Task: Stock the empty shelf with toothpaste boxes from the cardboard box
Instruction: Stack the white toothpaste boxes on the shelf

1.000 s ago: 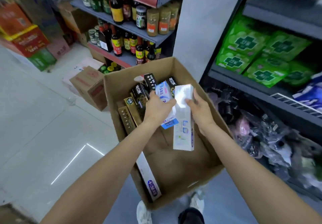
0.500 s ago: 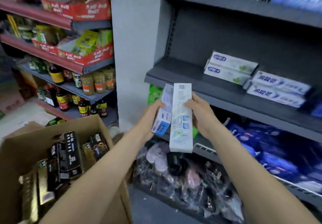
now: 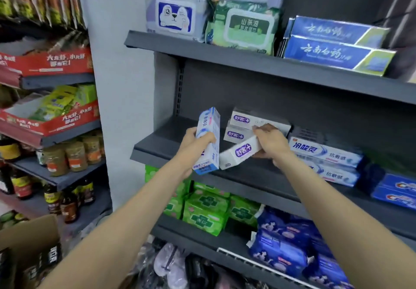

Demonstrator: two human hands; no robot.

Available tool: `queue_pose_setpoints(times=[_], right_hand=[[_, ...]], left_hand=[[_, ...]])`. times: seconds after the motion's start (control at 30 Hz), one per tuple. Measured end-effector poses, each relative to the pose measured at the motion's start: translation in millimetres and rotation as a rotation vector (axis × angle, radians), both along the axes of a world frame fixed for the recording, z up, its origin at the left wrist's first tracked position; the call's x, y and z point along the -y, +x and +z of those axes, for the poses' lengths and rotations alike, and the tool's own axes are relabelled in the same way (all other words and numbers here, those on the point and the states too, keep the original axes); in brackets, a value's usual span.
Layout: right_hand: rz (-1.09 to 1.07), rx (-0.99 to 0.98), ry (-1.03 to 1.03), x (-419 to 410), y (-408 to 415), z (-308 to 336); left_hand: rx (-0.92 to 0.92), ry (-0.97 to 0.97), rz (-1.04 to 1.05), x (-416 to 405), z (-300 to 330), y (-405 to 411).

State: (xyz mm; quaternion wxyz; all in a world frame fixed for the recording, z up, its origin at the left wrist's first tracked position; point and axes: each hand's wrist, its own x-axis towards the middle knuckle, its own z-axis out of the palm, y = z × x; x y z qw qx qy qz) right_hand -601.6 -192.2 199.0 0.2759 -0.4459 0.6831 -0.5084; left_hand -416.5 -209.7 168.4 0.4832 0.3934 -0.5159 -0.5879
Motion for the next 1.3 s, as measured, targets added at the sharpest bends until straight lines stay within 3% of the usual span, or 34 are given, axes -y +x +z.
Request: queue_pose_setpoints(times=[0.1, 0.37, 0.57, 0.7, 0.83, 1.03, 1.13, 1.3], right_hand=[[-0.103, 0.262, -0.024, 32, -19, 8], [-0.092, 0.498, -0.034, 82, -64, 1], [-0.031, 0.434, 0.033, 93, -84, 0], [-0.104, 0.532, -0.011, 96, -87, -3], [-0.167, 0.351, -0.057, 97, -78, -9], [-0.118, -0.119, 0.085, 97, -75, -17], [-0.038, -0.101, 0.008, 93, -64, -13], [0.211, 0.113, -0.099, 79, -39, -5]], left_hand=[[-0.028, 0.012, 0.028, 34, 3, -12], [-0.096, 0.063, 0.025, 95, 10, -54], [-0.106, 0.157, 0.024, 121, 9, -76], [-0.132, 0.145, 0.036, 132, 5, -85], [-0.045, 0.027, 0.095, 137, -3, -89], [0.19, -0.216, 0.109, 132, -8, -81], [0.221, -0.336, 0.08, 126, -13, -80], [0.303, -0.508, -0.082, 104, -22, -92]])
